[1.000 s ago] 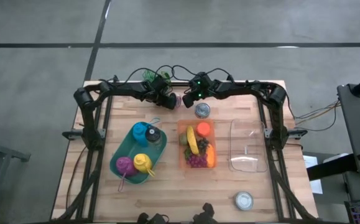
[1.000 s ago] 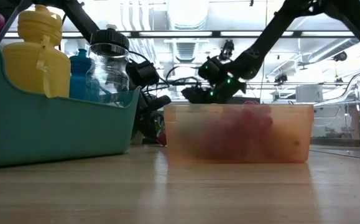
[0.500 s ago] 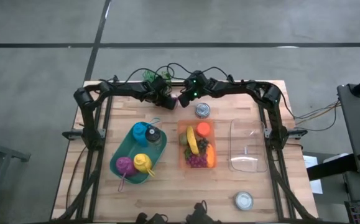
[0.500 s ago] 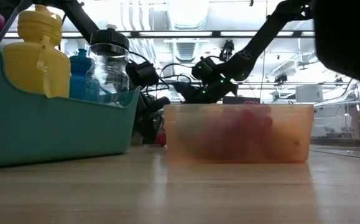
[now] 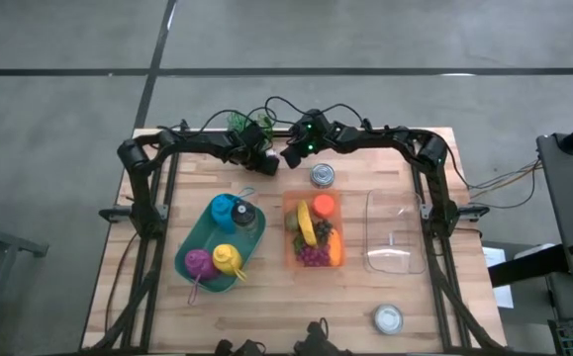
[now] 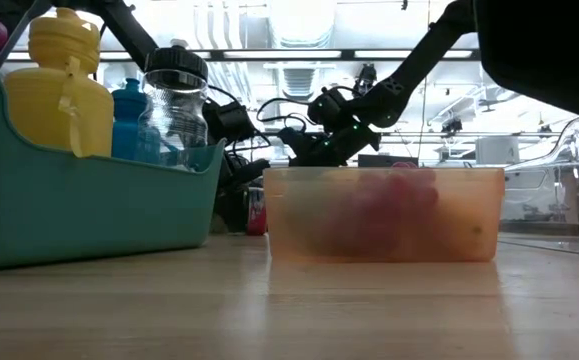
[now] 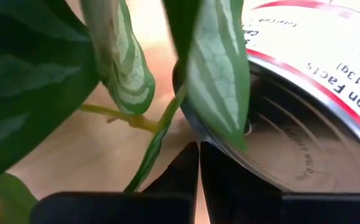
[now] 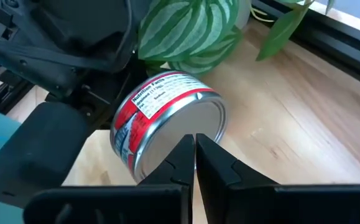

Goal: Pick & Place Food Item
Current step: Put the red tuna can into the transparent bin

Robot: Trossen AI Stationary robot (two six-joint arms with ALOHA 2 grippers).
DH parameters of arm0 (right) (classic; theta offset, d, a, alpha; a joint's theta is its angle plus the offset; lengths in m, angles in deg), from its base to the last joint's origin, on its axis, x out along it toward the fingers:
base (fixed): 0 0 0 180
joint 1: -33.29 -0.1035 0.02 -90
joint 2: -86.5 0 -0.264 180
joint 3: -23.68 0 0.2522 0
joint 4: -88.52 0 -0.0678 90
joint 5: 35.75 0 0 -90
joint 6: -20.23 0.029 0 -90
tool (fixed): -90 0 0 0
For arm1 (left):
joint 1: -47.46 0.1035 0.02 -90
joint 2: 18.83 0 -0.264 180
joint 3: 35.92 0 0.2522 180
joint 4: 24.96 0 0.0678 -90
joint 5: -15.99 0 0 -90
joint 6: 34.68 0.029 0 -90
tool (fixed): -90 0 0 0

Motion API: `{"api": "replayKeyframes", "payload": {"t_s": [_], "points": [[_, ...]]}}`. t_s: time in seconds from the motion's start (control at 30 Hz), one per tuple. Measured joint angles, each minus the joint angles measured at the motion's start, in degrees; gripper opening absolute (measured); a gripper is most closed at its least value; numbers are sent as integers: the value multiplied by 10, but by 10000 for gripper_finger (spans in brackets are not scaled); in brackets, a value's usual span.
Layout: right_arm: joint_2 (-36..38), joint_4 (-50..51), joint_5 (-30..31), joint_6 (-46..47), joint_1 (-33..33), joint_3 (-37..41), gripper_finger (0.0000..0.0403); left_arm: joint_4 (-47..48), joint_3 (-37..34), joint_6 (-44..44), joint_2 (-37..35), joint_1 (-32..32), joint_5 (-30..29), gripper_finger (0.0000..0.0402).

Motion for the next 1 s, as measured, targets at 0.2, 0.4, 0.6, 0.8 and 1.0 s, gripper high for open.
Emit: {"api": "replayKeyframes", "payload": {"t_s": [0.2, 0.4, 0.6, 0.8, 1.0], "points": [[0, 0, 0, 0, 0, 0, 12, 10, 0, 2, -18, 0, 0, 22], [0, 0, 3, -1, 1, 0, 12, 16, 0, 4, -76, 0, 0, 22], [2, 7, 5, 0, 4, 0, 12, 17, 0, 4, -150, 0, -12, 22], [33, 63, 3, -43, 15, 4, 12, 17, 0, 5, -224, 0, -15, 22], [93, 75, 2, -95, 30, 38, 12, 10, 0, 47, -279, -3, -14, 22]]}}
